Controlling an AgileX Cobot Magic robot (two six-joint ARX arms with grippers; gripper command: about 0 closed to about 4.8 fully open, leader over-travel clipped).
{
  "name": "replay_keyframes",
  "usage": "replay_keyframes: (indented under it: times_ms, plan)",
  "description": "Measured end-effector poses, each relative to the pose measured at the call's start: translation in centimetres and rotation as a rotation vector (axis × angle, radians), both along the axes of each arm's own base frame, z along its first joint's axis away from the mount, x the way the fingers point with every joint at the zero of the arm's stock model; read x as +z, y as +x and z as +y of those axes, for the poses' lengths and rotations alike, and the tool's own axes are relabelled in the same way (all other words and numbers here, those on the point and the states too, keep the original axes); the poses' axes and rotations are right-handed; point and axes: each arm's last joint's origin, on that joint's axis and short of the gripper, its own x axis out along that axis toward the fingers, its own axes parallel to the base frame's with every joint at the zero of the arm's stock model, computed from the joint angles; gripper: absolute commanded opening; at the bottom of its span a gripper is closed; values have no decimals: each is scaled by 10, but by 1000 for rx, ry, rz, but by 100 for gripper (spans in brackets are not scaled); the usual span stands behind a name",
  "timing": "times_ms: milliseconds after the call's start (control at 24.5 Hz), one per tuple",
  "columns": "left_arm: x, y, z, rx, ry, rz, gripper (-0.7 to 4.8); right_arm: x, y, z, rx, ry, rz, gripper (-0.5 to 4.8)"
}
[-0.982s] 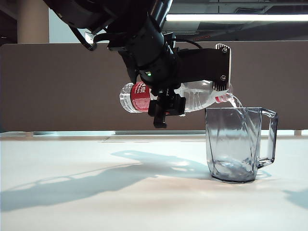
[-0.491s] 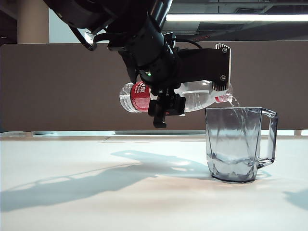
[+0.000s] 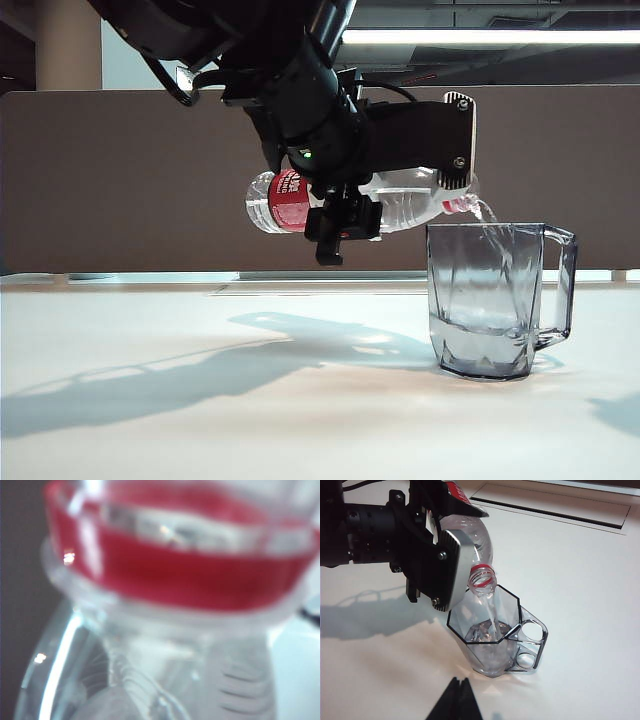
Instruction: Pick up the mineral water bottle with the left hand on the table and pour water into the mug until it's half full.
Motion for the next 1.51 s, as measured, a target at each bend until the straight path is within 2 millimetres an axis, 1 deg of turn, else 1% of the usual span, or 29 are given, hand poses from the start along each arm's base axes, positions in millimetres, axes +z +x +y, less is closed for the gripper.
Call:
replay_keyframes:
  times_ms: [1268, 1513]
  plan:
    - [1, 0, 0, -5, 6, -12, 268, 0, 0, 0, 0, 0, 0, -1]
    - [1, 0, 0, 25, -67, 28, 268, 0, 0, 0, 0, 0, 0, -1]
